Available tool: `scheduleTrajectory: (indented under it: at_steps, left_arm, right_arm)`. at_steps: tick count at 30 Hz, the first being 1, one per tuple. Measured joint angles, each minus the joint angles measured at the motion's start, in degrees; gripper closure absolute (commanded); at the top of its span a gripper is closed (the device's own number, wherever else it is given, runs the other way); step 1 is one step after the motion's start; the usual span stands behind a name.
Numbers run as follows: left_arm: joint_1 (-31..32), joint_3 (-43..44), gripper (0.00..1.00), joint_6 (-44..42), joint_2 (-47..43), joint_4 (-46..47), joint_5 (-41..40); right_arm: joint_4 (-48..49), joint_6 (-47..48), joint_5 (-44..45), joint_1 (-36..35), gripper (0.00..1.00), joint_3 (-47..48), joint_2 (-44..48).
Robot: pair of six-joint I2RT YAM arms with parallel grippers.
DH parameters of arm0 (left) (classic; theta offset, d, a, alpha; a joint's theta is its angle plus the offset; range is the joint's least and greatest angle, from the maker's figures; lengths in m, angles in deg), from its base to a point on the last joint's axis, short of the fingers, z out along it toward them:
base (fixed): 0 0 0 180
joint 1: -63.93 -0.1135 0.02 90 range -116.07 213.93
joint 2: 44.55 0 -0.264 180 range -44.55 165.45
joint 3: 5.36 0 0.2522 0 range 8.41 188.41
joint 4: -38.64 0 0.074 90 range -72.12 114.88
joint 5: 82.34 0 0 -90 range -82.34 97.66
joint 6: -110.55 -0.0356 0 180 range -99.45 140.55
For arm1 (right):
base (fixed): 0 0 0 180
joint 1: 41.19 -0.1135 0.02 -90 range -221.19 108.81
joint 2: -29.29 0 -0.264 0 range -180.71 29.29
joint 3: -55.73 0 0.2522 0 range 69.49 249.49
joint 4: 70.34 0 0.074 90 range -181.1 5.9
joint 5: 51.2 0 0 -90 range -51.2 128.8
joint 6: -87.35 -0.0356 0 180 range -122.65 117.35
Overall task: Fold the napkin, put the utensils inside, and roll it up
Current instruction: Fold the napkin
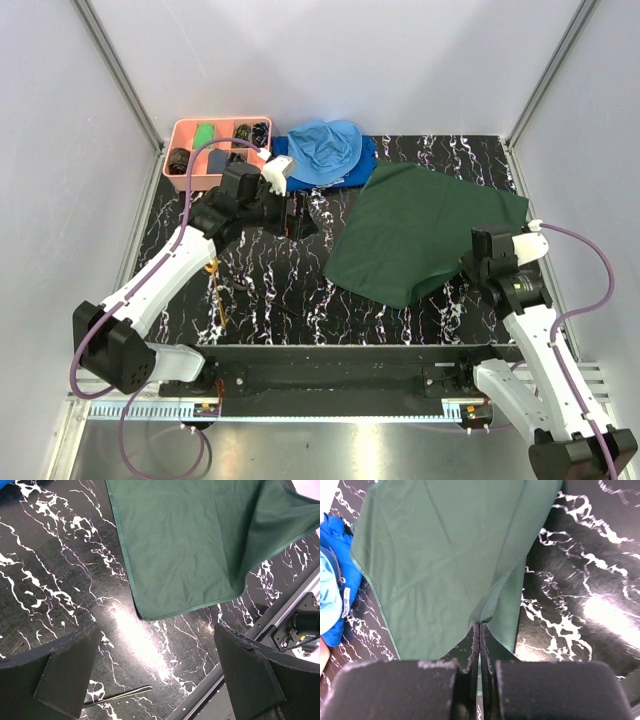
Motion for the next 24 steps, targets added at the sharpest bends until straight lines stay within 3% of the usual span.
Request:
scheduleTrajectory:
  at_steps: [8,16,24]
  left_arm:
    - [0.00,0.00,0.01,0.02,-0.02,0.09,0.37]
    - [0.00,-0.44,0.01,0.94,-0.76,0.96,1.62]
    - [0.07,-0.46,0.01,1.05,-1.81,1.42,1.77]
  right_arm:
    - [-6.25,0.44,2.38,0.00,1.00,1.25,4.46]
    - [-12.66,0.72,8.24,0.00,1.00,10.58,9.38]
    - [-17.66,0.76,12.07,0.00,1.00,13.86,11.43]
